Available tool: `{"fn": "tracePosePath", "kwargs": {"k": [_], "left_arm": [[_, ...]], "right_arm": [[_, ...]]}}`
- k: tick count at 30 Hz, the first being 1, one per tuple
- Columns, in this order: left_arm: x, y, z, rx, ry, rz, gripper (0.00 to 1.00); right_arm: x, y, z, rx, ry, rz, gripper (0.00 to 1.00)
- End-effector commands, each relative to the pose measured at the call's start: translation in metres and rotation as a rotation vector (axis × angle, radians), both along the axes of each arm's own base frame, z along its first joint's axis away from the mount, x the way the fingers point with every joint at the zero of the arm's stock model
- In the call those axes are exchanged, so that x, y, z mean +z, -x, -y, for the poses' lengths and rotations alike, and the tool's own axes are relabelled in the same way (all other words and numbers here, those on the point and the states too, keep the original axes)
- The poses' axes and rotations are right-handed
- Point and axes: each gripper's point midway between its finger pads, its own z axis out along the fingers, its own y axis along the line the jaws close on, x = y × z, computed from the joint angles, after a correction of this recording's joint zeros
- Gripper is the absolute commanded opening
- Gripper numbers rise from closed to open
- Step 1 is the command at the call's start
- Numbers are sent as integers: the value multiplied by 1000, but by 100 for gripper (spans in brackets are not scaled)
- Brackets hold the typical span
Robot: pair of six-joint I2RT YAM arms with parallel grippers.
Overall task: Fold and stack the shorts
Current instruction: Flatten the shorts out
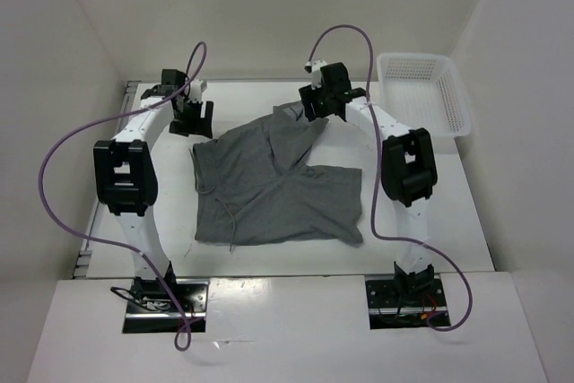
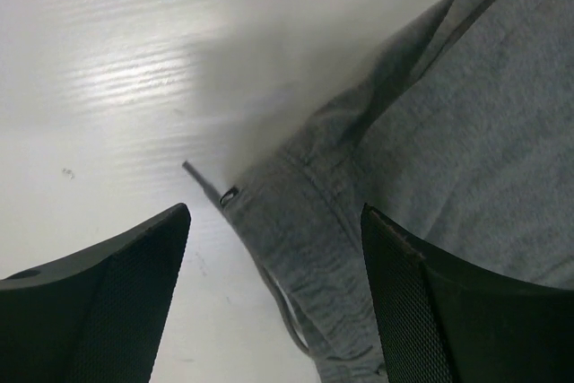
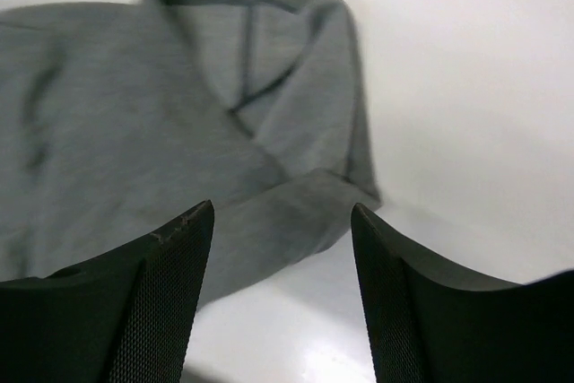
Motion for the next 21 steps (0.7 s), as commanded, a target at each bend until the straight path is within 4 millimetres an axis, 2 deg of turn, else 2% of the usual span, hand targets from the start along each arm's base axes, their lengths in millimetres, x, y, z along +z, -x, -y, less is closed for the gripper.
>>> {"fn": "tracePosePath", "kwargs": {"k": [1, 3, 4, 9, 11, 12, 13, 14, 15, 17, 18, 19, 20, 21], "left_arm": [[9, -22, 13, -45, 72, 51, 85], [2, -24, 18, -57, 94, 37, 85], [-10, -23, 18, -56, 95, 11, 85], [-38, -29, 26, -78, 139, -36, 85], [-41, -30, 29, -88, 158, -41, 85], [-44, -29, 34, -99, 180, -50, 83], [-44, -29, 34, -99, 180, -50, 81], [-42, -29, 35, -104, 190, -50, 74], [-46, -29, 35, -103, 190, -59, 70], [-50, -24, 35, -101, 192, -79, 62], [-55, -23, 35, -100, 192, -89, 54], [-55, -23, 35, -100, 192, -89, 48], [-60, -20, 35, -98, 193, -108, 42], [-60, -18, 35, -97, 194, -117, 30]], "right_arm": [[-2, -32, 3, -67, -32, 27, 68], [-13, -34, 1, -81, -42, 5, 74], [-27, -35, 6, -98, -41, -21, 74], [-49, -36, 1, -72, -40, -50, 79], [-56, -34, 3, -64, -46, -76, 79], [-60, -31, 3, -57, -48, -87, 66], [-64, -29, 3, -57, -45, -95, 61], [-65, -28, 4, -58, -42, -104, 55], [-68, -23, 5, -58, -38, -114, 43], [-66, -18, 7, -58, -37, -118, 35], [-67, -15, 14, -68, -32, -131, 26], [-70, -12, 15, -62, -23, -137, 20], [-65, -11, 16, -62, -26, -130, 15], [-60, -9, 17, -56, -21, -122, 10]]}}
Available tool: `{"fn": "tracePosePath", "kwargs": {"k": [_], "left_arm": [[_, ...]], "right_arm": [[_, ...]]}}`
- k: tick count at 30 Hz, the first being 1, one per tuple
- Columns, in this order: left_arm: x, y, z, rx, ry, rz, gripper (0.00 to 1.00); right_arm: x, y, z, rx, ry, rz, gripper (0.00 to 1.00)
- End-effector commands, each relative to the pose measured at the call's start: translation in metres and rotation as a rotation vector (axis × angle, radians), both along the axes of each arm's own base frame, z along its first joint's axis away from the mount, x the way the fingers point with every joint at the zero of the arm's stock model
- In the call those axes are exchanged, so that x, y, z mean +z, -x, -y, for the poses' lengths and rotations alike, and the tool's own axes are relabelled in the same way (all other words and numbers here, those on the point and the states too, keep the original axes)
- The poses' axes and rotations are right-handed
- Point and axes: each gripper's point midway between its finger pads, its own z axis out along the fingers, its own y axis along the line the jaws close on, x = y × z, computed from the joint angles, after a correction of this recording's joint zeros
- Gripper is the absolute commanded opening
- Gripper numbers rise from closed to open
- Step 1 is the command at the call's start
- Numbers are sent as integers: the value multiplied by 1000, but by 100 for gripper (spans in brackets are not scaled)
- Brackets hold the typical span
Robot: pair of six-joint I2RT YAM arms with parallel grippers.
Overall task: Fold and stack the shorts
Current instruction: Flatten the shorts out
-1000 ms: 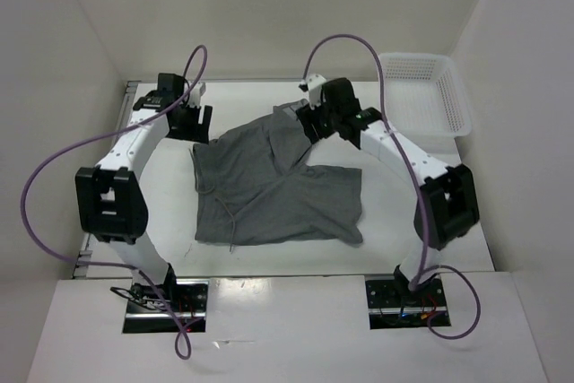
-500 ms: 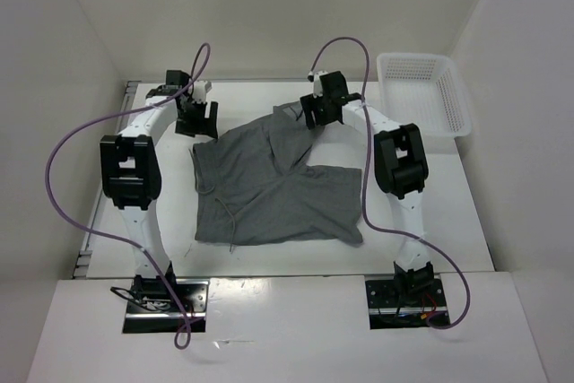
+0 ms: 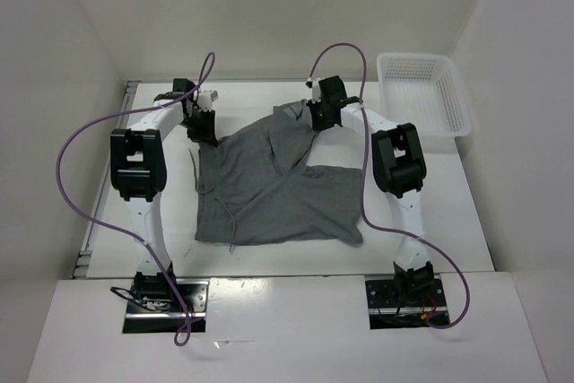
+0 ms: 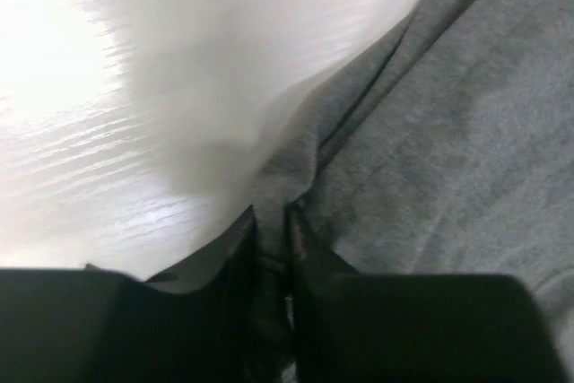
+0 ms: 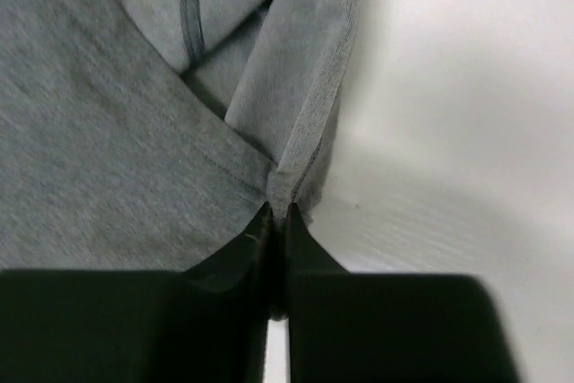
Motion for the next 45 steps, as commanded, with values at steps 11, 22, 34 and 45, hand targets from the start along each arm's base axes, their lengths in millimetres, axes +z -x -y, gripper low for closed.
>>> {"fn": "tracePosePath", "kwargs": {"k": [11, 22, 34, 45], "left_arm": [[34, -32, -15, 34, -77, 128, 0], [38, -42, 17, -26, -75, 163, 0], [20, -11, 40, -78, -85, 80, 9], [25, -9, 54, -107, -84, 82, 9]], "right_arm": [[102, 51, 51, 4, 23, 110, 0], [56, 164, 82, 74, 86, -69, 75], [123, 47, 19, 15, -127, 131, 58], [51, 2, -40, 7, -178, 22, 56]]}}
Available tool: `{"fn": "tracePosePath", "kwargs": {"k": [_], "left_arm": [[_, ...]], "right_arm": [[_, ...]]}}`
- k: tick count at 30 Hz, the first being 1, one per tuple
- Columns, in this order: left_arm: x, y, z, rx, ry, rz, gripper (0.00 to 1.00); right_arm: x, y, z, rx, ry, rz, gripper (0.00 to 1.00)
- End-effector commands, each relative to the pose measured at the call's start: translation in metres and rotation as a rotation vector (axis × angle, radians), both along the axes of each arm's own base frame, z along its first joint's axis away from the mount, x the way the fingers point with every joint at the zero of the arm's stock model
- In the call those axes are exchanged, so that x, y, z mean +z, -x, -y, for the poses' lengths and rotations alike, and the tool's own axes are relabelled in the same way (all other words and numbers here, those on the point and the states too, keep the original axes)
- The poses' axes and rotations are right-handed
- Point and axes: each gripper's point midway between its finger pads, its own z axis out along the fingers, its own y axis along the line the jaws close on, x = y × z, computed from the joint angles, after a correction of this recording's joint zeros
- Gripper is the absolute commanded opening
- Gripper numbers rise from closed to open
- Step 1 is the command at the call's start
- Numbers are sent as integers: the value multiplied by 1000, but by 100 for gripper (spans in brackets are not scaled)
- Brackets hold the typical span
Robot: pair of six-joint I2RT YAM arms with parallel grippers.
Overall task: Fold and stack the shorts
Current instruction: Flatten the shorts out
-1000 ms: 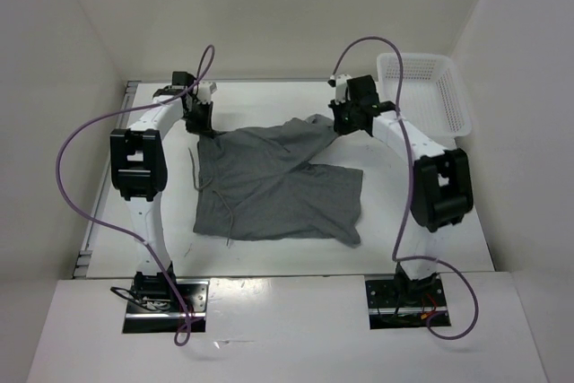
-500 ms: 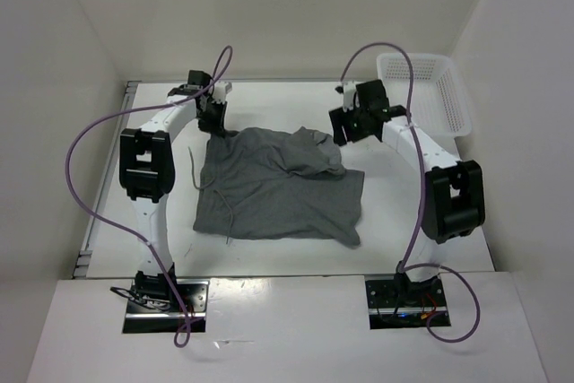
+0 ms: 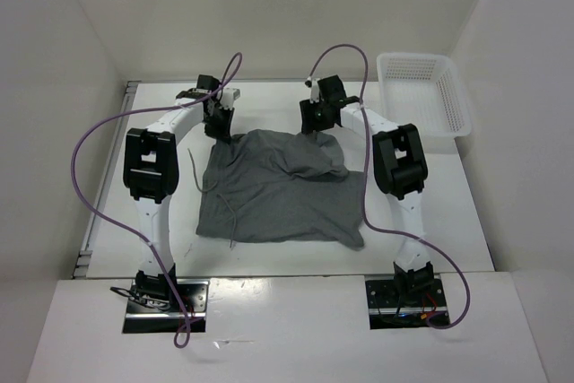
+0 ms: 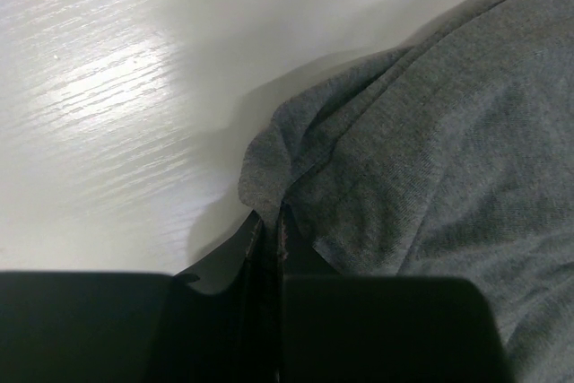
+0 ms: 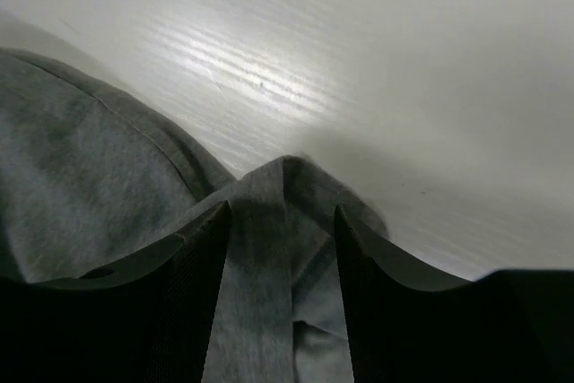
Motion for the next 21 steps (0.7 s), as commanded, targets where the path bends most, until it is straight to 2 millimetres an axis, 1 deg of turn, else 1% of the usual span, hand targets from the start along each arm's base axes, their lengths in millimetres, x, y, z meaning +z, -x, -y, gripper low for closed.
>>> {"fn": "tracePosePath", "kwargs": {"k": [1, 2, 3, 4, 7, 8, 10, 11, 12, 13, 15, 17, 18, 19, 21], "left_arm": [[16, 1, 4, -13, 11, 15, 9], [14, -1, 5, -13, 11, 15, 9], [14, 2, 4, -13, 9, 4, 9], [17, -1, 5, -13, 11, 15, 9], [17, -1, 5, -13, 11, 15, 9], [17, -1, 5, -13, 11, 15, 9], [17, -1, 6, -17, 19, 14, 9], [17, -1, 6, -17, 19, 14, 9], [15, 2, 6, -17, 18, 5, 9], [15, 2, 6, -17, 18, 5, 9], [11, 4, 4, -13, 7, -5, 8], [10, 4, 2, -9, -1, -4, 7], [10, 4, 2, -9, -1, -4, 7], [7, 6, 2, -9, -3, -13, 5], [7, 6, 2, -9, -3, -13, 3]], "right_arm": [[28, -14, -20, -13, -67, 49, 56], [21, -12, -22, -12, -75, 31, 56], [11, -5, -23, -15, -87, -5, 57], [7, 2, -28, 2, -91, -21, 59], [-4, 9, -26, -16, -94, -59, 60], [-11, 10, -26, -17, -89, -71, 60], [-13, 8, -28, -11, -95, -74, 53], [-7, 4, -30, -10, -103, -54, 48], [-15, 5, -30, -10, -98, -67, 40], [-21, 7, -32, -18, -111, -90, 39], [-20, 9, -36, -11, -135, -104, 39], [-28, 13, -36, -6, -134, -124, 39], [-28, 13, -36, -13, -139, -129, 35], [-28, 13, -36, -13, -139, -129, 27], [-28, 12, -35, -19, -133, -126, 14]]}}
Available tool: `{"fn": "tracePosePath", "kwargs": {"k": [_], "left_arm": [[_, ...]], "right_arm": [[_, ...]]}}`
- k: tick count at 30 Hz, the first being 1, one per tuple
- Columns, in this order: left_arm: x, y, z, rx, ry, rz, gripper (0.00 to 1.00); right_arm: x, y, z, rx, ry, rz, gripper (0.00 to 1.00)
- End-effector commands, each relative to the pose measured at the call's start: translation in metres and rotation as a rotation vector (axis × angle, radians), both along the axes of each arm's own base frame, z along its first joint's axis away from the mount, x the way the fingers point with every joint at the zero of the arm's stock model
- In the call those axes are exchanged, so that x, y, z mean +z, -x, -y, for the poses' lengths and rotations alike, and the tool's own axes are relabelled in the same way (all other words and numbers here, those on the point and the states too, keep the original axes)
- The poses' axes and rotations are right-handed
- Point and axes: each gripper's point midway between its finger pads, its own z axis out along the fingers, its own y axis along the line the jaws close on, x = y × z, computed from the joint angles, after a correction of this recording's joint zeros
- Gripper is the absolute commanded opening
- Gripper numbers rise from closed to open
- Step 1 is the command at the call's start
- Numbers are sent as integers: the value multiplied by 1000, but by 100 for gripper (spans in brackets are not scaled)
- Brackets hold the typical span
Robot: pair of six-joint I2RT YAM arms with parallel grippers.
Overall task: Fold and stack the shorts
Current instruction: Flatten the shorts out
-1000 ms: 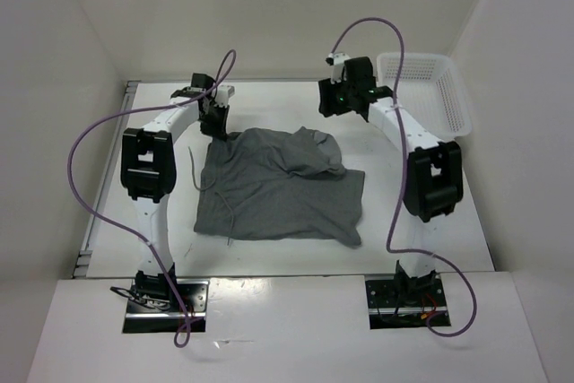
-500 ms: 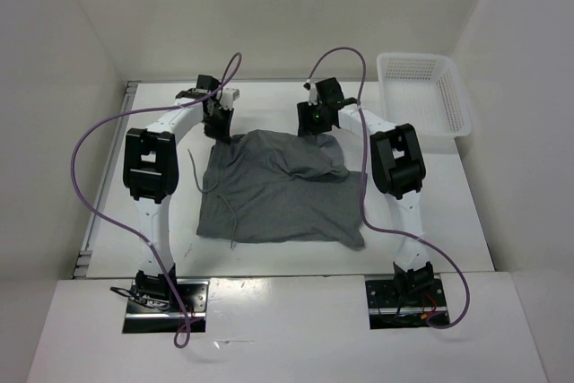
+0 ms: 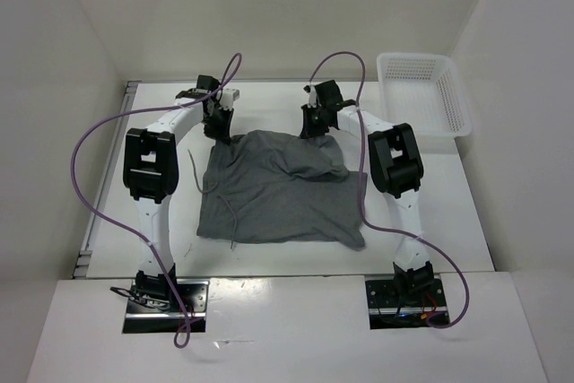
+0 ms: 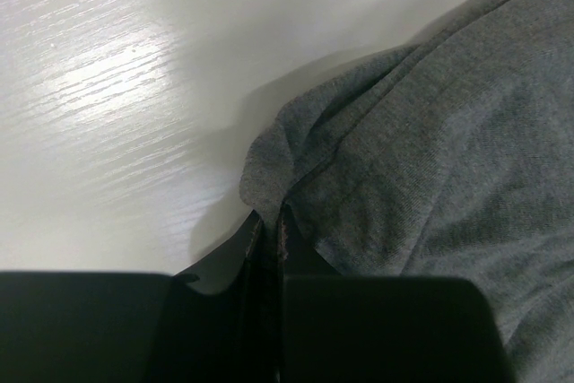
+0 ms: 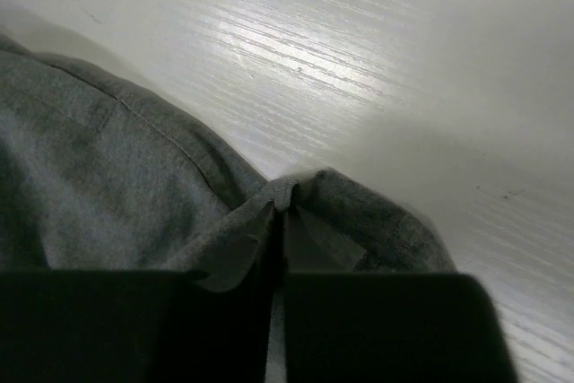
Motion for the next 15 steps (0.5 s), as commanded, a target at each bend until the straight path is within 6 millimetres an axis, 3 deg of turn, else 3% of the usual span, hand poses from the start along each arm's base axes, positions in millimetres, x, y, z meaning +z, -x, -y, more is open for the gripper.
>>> {"fn": "tracePosePath", "kwargs": {"k": [1, 4, 6, 7, 8, 10, 11, 15], "left_arm": [[8, 2, 0, -4, -7, 5, 2], [11, -5, -5, 11, -35, 30, 0], [24, -18, -11, 34, -68, 90, 0], [27, -23, -19, 52, -83, 103, 0], [37, -28, -24, 69, -108, 130, 0], [53, -42, -31, 93, -118, 183, 0], [57, -44, -31, 94, -116, 194, 0], [66, -53, -39, 117, -131, 228, 0]], "right_arm": [[5, -5, -11, -9, -29, 16, 0], [24, -20, -9, -34, -22, 77, 0], [50, -39, 1, -57, -30, 143, 0], [73, -50, 6, -71, -45, 186, 0], [80, -58, 23, -96, -39, 194, 0], [118, -73, 43, -121, -32, 278, 0], [123, -77, 60, -146, -16, 289, 0], [147, -76, 90, -176, 10, 334, 0]]}}
